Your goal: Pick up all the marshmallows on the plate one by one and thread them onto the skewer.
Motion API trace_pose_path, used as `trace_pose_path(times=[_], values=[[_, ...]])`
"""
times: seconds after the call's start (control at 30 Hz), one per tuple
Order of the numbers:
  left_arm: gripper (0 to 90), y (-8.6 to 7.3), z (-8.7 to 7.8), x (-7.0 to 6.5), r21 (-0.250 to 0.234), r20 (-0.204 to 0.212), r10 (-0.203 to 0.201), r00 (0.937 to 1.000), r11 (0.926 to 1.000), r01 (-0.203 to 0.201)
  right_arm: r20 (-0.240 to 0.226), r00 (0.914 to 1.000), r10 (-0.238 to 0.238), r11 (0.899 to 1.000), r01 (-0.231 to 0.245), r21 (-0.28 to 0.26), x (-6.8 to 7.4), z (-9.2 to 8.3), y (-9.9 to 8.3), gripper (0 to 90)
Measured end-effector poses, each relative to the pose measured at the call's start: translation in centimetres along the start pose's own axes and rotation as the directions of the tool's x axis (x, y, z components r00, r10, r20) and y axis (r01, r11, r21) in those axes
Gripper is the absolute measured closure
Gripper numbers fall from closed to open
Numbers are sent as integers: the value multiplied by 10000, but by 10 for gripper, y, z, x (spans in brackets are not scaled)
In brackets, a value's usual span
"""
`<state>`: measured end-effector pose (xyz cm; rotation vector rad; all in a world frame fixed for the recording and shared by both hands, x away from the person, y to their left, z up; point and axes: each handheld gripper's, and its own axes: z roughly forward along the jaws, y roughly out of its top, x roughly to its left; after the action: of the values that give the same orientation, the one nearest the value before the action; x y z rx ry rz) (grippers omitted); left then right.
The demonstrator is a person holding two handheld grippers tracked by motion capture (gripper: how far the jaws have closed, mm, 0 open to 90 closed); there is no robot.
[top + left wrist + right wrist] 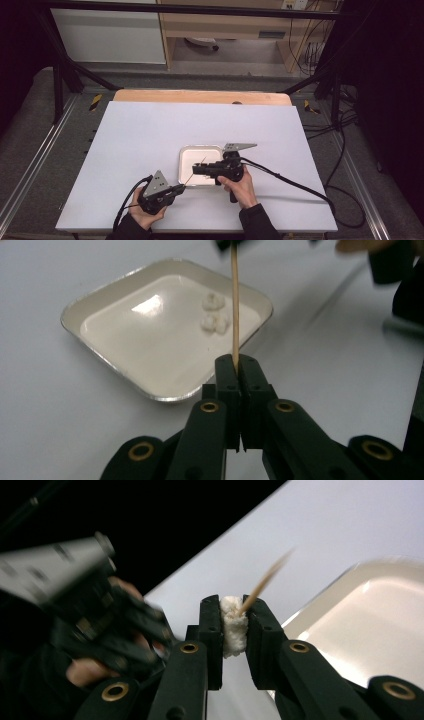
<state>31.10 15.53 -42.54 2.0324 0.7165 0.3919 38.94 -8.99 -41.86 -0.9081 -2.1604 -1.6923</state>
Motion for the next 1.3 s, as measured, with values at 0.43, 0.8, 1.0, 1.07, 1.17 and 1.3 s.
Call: trace_pose_path(times=[0.43,0.8,1.0,1.07,1.17,1.3], values=[[884,-4,6,3,101,-178,-526,9985,9986,528,246,9995,-214,9997,210,149,0,21,-15,769],[884,-6,2,8,60,-298,-713,9970,9974,715,1431,9830,-1148,9927,1190,-215,7,0,5,442],[884,-7,1,9,119,-319,-737,9968,9972,741,2436,9516,-1873,9817,1901,120,8,-12,10,252],[884,-7,0,10,164,-334,-713,9969,9973,719,2757,9384,-2085,9772,2114,192,7,-16,10,199],[883,-8,0,11,244,-353,-689,9970,9973,697,3131,9223,-2264,9735,2249,412,3,-22,8,145],[883,-9,0,12,328,-373,-658,9971,9972,670,3578,8994,-2511,9677,2250,1136,-4,-28,7,109]])
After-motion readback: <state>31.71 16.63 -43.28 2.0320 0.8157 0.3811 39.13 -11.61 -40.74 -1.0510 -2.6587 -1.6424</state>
